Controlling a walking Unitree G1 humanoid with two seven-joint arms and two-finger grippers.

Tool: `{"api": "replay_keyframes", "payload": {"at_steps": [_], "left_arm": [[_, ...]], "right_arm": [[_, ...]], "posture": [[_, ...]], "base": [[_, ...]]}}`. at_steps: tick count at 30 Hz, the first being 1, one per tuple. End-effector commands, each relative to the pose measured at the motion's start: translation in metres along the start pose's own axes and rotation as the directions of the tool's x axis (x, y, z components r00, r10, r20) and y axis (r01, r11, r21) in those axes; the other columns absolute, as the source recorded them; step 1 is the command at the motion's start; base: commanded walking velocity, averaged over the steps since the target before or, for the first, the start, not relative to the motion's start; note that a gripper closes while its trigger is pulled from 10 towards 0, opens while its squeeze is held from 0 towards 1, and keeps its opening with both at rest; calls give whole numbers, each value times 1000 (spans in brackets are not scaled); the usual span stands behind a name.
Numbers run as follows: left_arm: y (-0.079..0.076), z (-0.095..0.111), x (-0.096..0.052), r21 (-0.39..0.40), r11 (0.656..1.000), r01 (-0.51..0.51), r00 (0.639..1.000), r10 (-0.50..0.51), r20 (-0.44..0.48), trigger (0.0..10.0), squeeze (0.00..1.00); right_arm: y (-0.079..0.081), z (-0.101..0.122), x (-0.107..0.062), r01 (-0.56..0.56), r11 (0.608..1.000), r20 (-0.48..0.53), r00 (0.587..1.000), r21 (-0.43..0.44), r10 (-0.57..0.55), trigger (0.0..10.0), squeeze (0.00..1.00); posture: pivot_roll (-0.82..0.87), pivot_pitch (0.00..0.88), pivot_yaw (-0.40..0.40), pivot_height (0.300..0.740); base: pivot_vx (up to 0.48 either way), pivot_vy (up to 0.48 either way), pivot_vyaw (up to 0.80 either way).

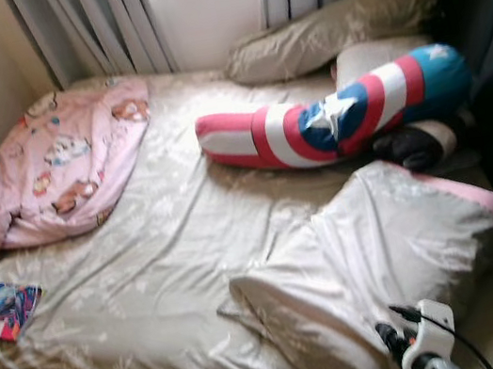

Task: Clean up the room

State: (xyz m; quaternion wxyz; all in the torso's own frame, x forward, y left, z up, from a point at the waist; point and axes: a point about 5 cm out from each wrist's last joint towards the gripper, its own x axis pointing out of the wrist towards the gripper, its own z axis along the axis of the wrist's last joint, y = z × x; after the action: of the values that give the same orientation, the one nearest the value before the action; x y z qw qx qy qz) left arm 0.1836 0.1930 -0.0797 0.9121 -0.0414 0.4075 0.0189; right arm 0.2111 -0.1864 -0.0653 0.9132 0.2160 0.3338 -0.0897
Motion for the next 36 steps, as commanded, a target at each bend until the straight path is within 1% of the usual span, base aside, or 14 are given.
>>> {"api": "replay_keyframes", "payload": {"at_steps": [1, 8, 11, 13, 14, 15, 16, 17, 20, 24, 26, 29, 33, 36], "left_arm": [[6, 7, 0, 2, 1000, 8, 999, -8, 37, 10000, 0], [10, 19, 0, 8, 999, 37, 994, -38, 101, 10000, 0], [6, 44, 4, 7, 997, 80, 978, -80, 190, 10000, 0], [4, 49, 5, 4, 996, 89, 974, -88, 209, 10000, 0], [0, 60, 6, 5, 994, 108, 962, -106, 250, 10000, 0], [-4, 69, 7, 4, 992, 123, 951, -119, 285, 10000, 0], [-4, 69, 7, 4, 992, 123, 951, -119, 285, 10000, 0], [-17, 95, 10, -15, 986, 164, 918, -147, 368, 10000, 0], [-27, 115, 10, -13, 981, 193, 887, -169, 430, 10000, 0], [-48, 143, 6, 59, 965, 257, 817, -249, 519, 10000, 0], [-51, 145, 6, 68, 962, 264, 809, -259, 528, 10000, 0], [-59, 148, -1, 67, 951, 301, 759, -282, 586, 10000, 0], [-61, 147, -10, 83, 948, 306, 729, -289, 620, 10000, 0], [-61, 149, -22, 103, 947, 305, 701, -296, 648, 10000, 0]], "right_arm": [[4, 6, 3, 0, 996, 30, 1000, 87, -3, 10000, 1000], [8, -2, 2, -8, 989, 2, 1000, 150, 8, 10000, 1000], [10, -11, 1, 9, 993, -41, 999, 120, -4, 10000, 1000], [10, -12, 0, 13, 992, -47, 999, 123, -7, 10000, 1000], [10, -15, 0, 19, 993, -56, 998, 119, -12, 10000, 910], [10, -17, -1, 25, 994, -64, 998, 104, -18, 10000, 0], [10, -17, -1, 25, 994, -64, 998, 104, -18, 10000, 0], [10, -20, -2, 23, 998, -75, 997, 64, -18, 10000, 0], [9, -22, -3, 18, 999, -79, 997, 41, -14, 10000, 0], [0, -15, -4, 55, 997, -35, 998, 49, -53, 10000, 0], [-2, -14, -4, 60, 997, -28, 998, 52, -59, 10000, 0], [-7, -14, -6, 73, 997, -26, 997, -16, -73, 10000, 0], [-13, -12, -8, 109, 994, 3, 994, 21, -110, 10000, 0], [-8, -13, -7, 78, 996, 12, 997, 51, -79, 10000, 0]], "posture": [[92, 39, 3, 736], [98, 52, 11, 736], [109, 65, 17, 736], [112, 68, 19, 736], [120, 76, 23, 736], [125, 81, 26, 736], [125, 81, 26, 736], [141, 102, 33, 736], [142, 117, 38, 736], [144, 152, 49, 736], [144, 152, 49, 736], [155, 192, 57, 736], [167, 215, 58, 736], [192, 243, 66, 736]], "base": [[0, 0, 0], [0, 0, 0], [0, 0, 0], [0, 0, 0], [0, 0, 0], [0, 0, 0], [0, 0, 0], [0, 0, 0], [0, 0, 0], [0, 0, 0], [0, 0, 0], [0, 0, 0], [0, 0, 0], [0, 0, 0]]}}
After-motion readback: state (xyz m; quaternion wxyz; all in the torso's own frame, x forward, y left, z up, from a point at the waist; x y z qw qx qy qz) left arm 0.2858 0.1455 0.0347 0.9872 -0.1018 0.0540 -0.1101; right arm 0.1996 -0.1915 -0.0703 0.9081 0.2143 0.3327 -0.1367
